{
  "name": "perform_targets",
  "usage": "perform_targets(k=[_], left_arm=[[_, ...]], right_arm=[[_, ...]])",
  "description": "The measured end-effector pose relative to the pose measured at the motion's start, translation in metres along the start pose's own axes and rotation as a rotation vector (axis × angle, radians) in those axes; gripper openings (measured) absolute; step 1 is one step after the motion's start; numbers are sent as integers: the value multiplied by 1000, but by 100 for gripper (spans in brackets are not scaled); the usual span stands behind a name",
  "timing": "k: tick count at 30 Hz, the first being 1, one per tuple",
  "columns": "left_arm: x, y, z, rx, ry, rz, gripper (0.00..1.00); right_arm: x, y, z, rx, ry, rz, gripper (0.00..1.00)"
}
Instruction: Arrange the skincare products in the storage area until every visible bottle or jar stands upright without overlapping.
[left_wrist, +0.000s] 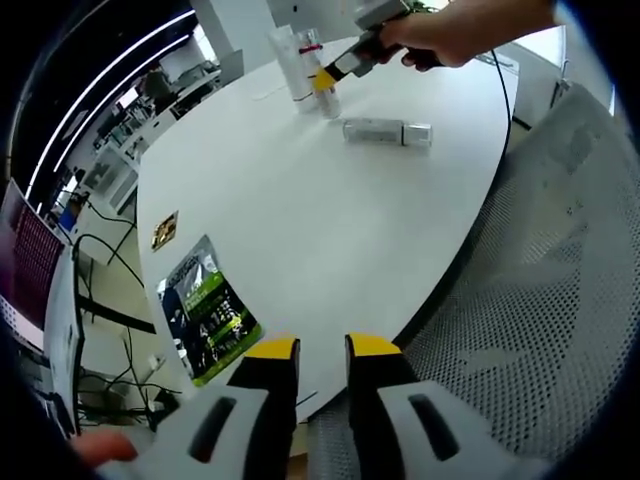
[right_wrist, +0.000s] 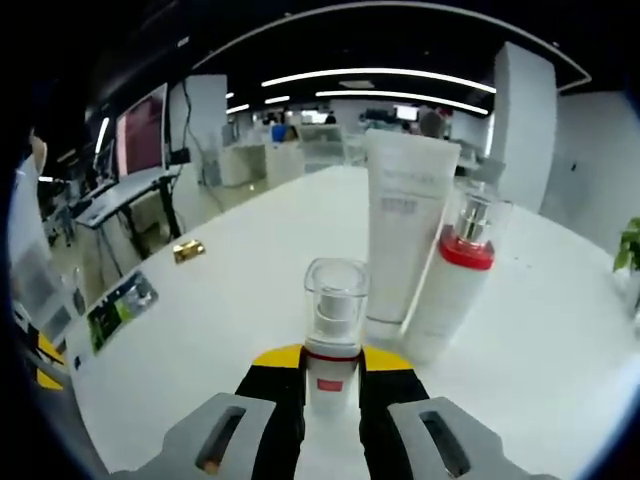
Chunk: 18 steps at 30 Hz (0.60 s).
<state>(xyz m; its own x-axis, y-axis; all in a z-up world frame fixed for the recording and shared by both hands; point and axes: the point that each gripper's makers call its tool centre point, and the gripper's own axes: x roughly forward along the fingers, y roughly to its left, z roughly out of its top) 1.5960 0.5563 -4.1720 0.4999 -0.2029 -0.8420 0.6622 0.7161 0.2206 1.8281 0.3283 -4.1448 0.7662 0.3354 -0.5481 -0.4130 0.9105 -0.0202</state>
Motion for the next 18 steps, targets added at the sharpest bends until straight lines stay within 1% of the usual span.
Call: perform_targets(k=[3,9,15,18], left_arm=[[0,0,0,0,-1,1,13],[0,0,1,-1,-8,3,12],[0,-1,2,5,-8,-3,12],[-1,0,2,1,-10,1,12]], right_arm=[[0,-1,-2,-7,4,-8,14],[0,-5,-2,-5,1,-25,14],[3,-12,4,-5,-18,-50,14],[8,-15,2,7,-12,-59,14]])
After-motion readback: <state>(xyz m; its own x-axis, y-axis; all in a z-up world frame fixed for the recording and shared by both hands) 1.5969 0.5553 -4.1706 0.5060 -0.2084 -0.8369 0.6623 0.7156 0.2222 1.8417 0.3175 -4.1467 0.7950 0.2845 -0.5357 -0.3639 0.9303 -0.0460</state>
